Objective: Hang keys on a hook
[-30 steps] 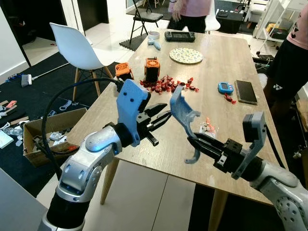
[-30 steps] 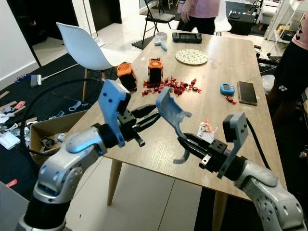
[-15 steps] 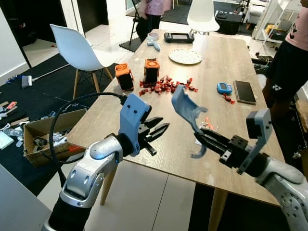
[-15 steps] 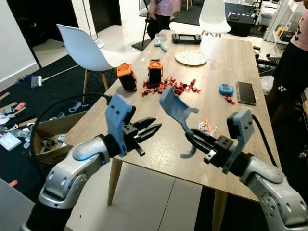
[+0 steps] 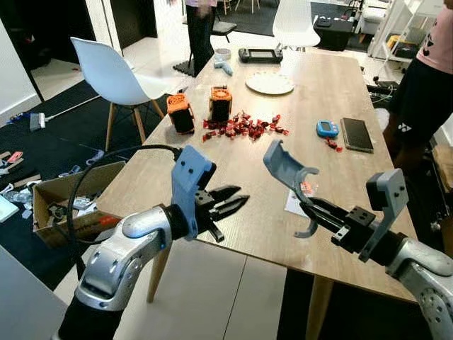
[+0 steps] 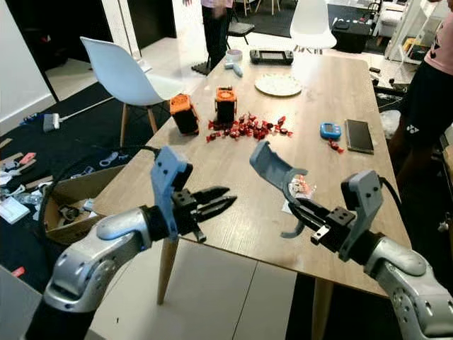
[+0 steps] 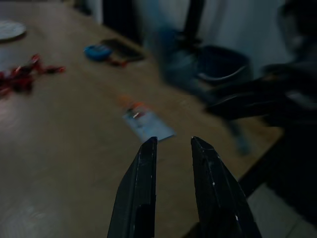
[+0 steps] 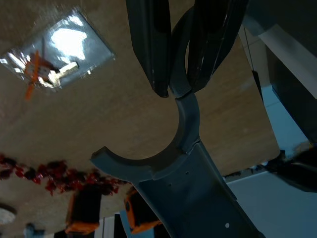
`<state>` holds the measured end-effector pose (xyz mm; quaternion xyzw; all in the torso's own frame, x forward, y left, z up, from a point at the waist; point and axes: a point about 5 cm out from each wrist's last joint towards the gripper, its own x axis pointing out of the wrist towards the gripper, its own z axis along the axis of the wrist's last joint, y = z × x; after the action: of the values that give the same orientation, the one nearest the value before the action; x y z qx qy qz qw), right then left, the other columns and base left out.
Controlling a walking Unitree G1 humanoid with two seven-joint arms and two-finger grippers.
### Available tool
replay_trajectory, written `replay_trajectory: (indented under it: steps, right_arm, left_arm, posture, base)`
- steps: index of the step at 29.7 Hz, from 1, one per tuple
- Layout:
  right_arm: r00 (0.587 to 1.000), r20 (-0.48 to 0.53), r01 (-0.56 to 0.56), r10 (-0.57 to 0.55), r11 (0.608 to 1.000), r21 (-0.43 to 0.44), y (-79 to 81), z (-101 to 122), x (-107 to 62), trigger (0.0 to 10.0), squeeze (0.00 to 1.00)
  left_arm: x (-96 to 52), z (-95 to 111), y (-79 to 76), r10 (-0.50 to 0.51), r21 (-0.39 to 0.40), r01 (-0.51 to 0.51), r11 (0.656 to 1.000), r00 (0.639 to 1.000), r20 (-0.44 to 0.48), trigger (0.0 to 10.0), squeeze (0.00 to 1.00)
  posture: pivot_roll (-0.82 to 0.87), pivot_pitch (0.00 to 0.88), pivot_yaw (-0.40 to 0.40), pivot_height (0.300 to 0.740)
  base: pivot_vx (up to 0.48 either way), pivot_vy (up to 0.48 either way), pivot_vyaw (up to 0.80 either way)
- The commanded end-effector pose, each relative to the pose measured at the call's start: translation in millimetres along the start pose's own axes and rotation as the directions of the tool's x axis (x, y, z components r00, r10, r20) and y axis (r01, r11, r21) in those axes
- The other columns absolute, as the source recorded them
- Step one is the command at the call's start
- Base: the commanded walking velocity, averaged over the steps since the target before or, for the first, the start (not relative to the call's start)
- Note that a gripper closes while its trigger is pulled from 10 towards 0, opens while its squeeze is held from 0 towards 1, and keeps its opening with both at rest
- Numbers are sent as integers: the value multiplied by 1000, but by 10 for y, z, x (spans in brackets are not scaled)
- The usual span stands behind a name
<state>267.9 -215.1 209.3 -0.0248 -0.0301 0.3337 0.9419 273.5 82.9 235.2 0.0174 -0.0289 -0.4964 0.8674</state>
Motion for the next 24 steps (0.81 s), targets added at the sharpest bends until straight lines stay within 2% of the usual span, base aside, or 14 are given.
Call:
replay_trajectory:
  steps: [1, 10, 17, 24]
  right_arm:
    - [1000, 3, -10, 10, 1000, -4, 18, -17, 26, 10000, 0]
    - [996, 37, -83, 83, 996, 12, 108, 17, 160, 10000, 0]
    - [998, 6, -69, 69, 998, -11, 74, -27, 160, 10000, 0]
    - [996, 2, -90, 90, 996, -1, 152, -92, 232, 10000, 0]
  left_arm:
    - [-29, 22, -20, -19, -4, 19, 1000, 1000, -1, 10000, 0]
    - [-34, 106, -43, -30, -9, 30, 1000, 999, 33, 10000, 0]
    - [-38, 161, -35, -25, -5, 26, 1000, 999, 46, 10000, 0]
    - [16, 191, -18, -10, -6, 10, 1000, 998, 57, 10000, 0]
  posture:
    - [76, 146, 6, 740]
    - [81, 146, 1, 740]
    - [88, 147, -8, 740]
    - [93, 149, -9, 740]
  base:
    - [0, 0, 0]
    - [0, 0, 0]
    - [0, 0, 0]
    - [0, 0, 0]
